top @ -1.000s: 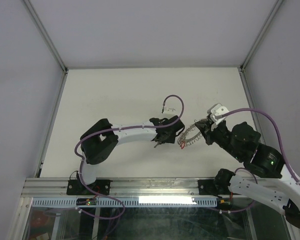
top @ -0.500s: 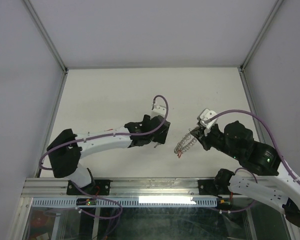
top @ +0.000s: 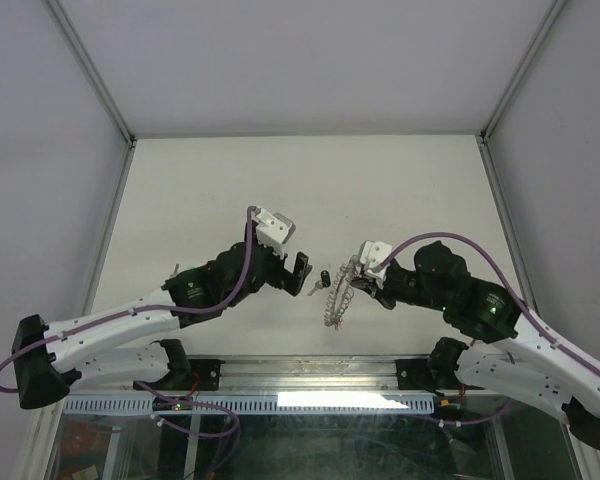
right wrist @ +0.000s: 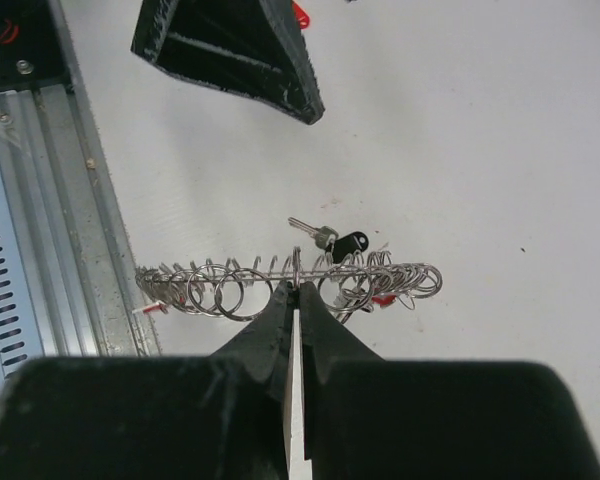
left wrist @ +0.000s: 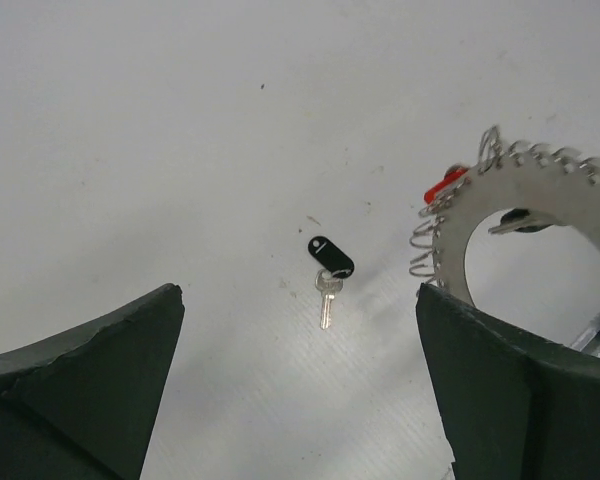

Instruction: Put the keys on the keyring

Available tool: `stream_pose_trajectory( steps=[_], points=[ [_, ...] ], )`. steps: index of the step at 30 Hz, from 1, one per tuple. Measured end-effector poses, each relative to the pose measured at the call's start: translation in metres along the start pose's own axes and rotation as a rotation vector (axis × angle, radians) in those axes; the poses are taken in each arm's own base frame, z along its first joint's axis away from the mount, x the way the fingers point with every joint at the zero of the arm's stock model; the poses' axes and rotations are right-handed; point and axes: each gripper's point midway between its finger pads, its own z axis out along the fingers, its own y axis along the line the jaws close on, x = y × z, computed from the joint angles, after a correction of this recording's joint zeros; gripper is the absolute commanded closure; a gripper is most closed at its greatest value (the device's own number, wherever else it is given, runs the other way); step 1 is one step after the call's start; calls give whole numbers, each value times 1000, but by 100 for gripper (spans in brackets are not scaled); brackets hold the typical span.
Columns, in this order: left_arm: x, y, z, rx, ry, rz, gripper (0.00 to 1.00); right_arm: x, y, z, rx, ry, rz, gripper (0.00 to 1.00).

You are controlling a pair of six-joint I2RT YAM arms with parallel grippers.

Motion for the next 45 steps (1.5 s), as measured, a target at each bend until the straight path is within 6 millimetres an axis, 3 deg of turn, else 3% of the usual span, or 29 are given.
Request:
stream_pose_trajectory(
  steps=[5, 9, 18, 28, 31, 38, 45],
  points=[
    [-26, -4, -23, 83, -119, 46, 1, 2, 17, 12, -109, 17, 4, 100],
    [-32, -16, -35, 192, -180, 118, 1, 5, 33, 19, -210, 30, 5, 100],
    [-13, -50, -59, 477, -312, 360, 5, 17, 56, 34, -378, 73, -41, 100],
    [3, -78, -62, 663, -314, 491, 6, 12, 56, 39, -387, 53, -57, 100],
    [6, -83, -62, 692, -317, 519, 14, 10, 55, 40, -384, 42, -63, 100],
    [27, -91, -49, 750, -252, 579, 49, 14, 54, 45, -389, 57, -75, 100],
    [27, -96, -49, 782, -247, 601, 61, 21, 50, 48, -374, 87, -100, 100]
  ],
)
